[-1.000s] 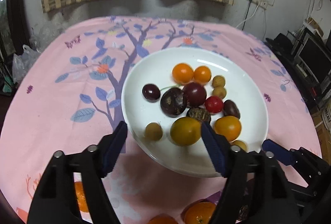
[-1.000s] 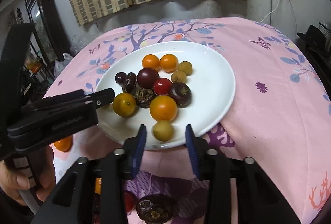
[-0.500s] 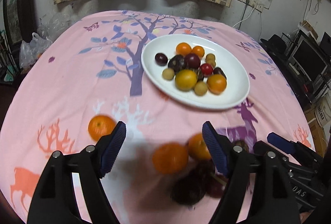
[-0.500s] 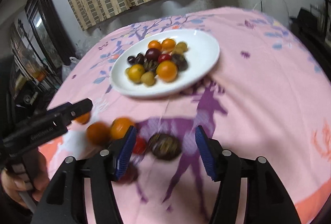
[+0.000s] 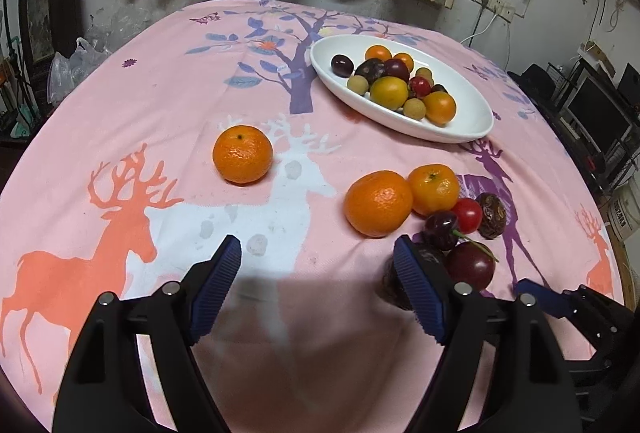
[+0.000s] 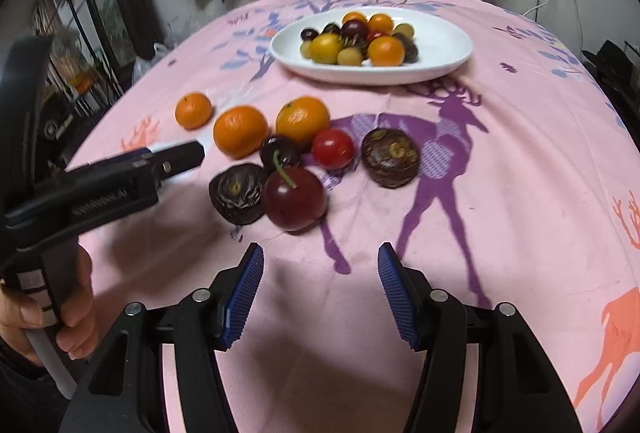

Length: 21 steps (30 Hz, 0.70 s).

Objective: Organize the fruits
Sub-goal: 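Grasp a dark red plum with the right gripper while the left gripper grasps a dark mangosteen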

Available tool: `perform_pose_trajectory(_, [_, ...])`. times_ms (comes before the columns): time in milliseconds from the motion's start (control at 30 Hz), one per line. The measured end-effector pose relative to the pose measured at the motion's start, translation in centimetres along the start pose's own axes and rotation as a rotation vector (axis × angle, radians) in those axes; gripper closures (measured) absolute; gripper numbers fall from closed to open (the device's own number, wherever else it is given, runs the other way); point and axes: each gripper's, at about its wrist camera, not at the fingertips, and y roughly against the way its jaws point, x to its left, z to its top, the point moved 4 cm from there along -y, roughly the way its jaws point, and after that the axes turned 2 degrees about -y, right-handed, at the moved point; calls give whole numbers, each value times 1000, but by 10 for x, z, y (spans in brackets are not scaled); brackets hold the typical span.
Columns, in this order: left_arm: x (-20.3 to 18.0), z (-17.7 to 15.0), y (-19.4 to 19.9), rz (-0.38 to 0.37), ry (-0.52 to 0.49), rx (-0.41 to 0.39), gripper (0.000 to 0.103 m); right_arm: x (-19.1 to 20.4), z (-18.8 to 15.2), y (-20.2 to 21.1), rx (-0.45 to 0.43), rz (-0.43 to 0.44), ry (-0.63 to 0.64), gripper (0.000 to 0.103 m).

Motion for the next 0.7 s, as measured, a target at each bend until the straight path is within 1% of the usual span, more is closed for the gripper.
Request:
perform_pose_trajectory(67, [3,1,0,-9,6,-6,26,7,2,-8,11,-27,32,43])
perform_pose_trajectory(167, [8,3,-1,-22,27,7,26,13,10,-20,19,-74,71,43])
perform_pose_trajectory(300, [19,6,-2,-44,81,20,26,17,24,-30,17,-84,75,43])
perform_pose_trajectory(333, [20,7,-2,-42,90,21,26,18,27,-32,16,-87,80,45])
perform_pose_trajectory(400, [21,7,-3,-39,98,24,26,17,29,-36,15,-81,88,51])
perform_pose_trajectory(467, [19,6,-5,-41,90,35,26,16,31,-35,1,-56,85,64])
perform_pose_trajectory(600, [15,4,-7,-36,62,41,26,5,28,-25,-8,-15,14,64])
perform_pose_trajectory(700, [10,1,-7,-57,49,47,26,-6,23,-14,-24,-16,-21,64])
